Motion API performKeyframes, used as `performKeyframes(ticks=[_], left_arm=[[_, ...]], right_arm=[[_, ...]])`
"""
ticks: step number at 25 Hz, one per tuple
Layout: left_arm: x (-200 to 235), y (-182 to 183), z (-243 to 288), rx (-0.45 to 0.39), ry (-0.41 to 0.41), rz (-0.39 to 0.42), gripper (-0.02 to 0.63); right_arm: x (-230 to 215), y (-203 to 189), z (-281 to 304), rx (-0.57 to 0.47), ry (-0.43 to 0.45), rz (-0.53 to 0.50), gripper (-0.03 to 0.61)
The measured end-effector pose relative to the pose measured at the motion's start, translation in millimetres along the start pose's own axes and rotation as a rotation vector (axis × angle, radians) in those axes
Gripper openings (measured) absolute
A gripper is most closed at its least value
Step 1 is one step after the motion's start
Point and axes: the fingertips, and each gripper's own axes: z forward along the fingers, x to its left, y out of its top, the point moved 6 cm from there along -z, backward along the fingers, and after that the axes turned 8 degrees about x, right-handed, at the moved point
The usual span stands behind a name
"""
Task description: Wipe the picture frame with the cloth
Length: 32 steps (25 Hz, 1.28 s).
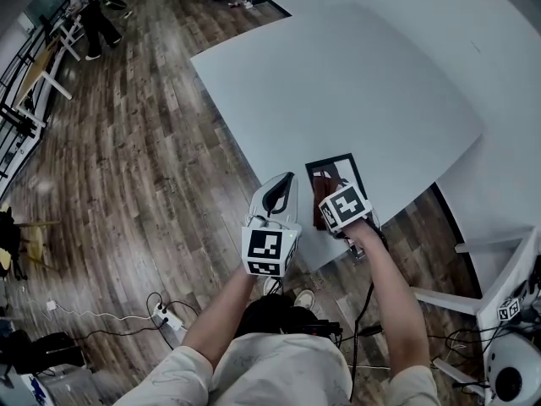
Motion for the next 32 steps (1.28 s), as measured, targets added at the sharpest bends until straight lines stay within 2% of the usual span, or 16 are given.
performKeyframes(ticks=[12, 16, 22, 26, 29, 32], left_arm=[[-6, -2, 3, 0.002, -0.027, 0.0, 0.0], [-8, -2, 4, 0.006, -0.033, 0.0, 0.0], [-5, 2, 4, -0.004, -0.037, -0.001, 0.0], [-6, 6, 3, -0.007, -0.041, -0.006, 0.0], [-13, 11, 2, -0.017, -0.053, -0.003, 0.0], [-18, 17, 0, -0.029, -0.062, 0.006, 0.0]], right_arm=[[-71, -52, -12, 0.039, -0.135, 0.151, 0.078], [-83, -60, -15, 0.03, -0.133, 0.211, 0.078], [-80, -55, -21, -0.015, -0.138, 0.23, 0.078], [-77, -44, -45, -0.182, -0.187, 0.274, 0.078], [-72, -33, -73, -0.393, -0.195, 0.312, 0.078], [-63, -24, -102, -0.627, -0.225, 0.305, 0.078]])
